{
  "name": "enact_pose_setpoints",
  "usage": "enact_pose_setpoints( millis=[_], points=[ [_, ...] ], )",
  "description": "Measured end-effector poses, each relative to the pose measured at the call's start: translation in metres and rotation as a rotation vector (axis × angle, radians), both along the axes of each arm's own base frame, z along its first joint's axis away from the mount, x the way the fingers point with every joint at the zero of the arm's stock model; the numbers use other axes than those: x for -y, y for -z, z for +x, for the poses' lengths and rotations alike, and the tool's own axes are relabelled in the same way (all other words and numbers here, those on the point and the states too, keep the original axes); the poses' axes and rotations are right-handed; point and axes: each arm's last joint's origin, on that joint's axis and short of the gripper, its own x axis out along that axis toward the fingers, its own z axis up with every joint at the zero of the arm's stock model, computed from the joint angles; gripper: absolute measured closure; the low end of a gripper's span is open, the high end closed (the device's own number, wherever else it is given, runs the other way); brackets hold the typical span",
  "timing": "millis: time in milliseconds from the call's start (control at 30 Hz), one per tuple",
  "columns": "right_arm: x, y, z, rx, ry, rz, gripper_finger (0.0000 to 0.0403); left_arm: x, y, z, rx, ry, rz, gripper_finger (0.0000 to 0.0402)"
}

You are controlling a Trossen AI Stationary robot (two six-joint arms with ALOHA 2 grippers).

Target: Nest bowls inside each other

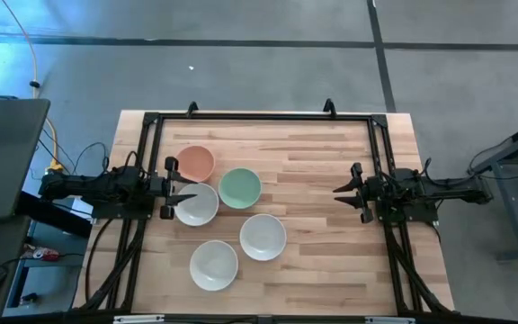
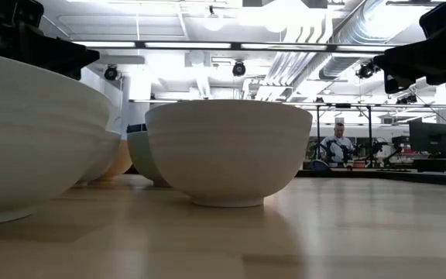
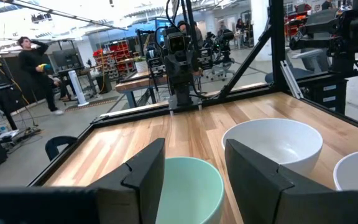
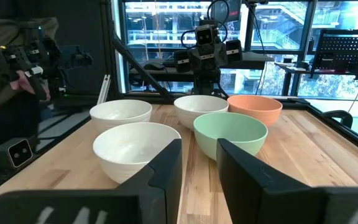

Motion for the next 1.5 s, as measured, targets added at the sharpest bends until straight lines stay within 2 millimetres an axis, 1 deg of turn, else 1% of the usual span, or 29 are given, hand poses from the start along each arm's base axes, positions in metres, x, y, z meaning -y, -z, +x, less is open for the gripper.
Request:
enact_pose_setpoints(
  millis=[233, 367, 600, 733, 1133, 1300, 1367, 1500],
  points=[
    [0.0, 0.0, 0.0, 0.0, 0.0, 0.0, 0.0311, 0.0, 0.0, 0.0, 0.004, 0.0, -0.004, 0.0245],
    [0.0, 0.0, 0.0, 0.0, 0.0, 0.0, 0.0311, 0.0, -0.002, 0.0, 0.032, 0.002, -0.072, 0.0245],
    [0.0, 0.0, 0.0, 0.0, 0.0, 0.0, 0.0311, 0.0, -0.018, -0.002, 0.209, 0.028, -0.241, 0.0245],
    [0.0, 0.0, 0.0, 0.0, 0.0, 0.0, 0.0311, 0.0, -0.023, -0.003, 0.268, 0.025, -0.3, 0.0245],
    [0.0, 0.0, 0.0, 0.0, 0.0, 0.0, 0.0311, -0.001, -0.023, -0.003, 0.27, 0.023, -0.343, 0.0245],
    [0.0, 0.0, 0.0, 0.004, 0.0, 0.003, 0.0311, 0.0, -0.017, -0.002, 0.205, 0.016, -0.342, 0.0245],
    [0.0, -0.001, 0.0, 0.01, -0.001, 0.042, 0.0311, 0.0, -0.013, -0.001, 0.171, 0.012, -0.344, 0.0245],
    [0.0, -0.008, 0.0, 0.057, -0.012, 0.199, 0.0311, 0.0, -0.007, 0.0, 0.112, 0.003, -0.364, 0.0245]
  ],
)
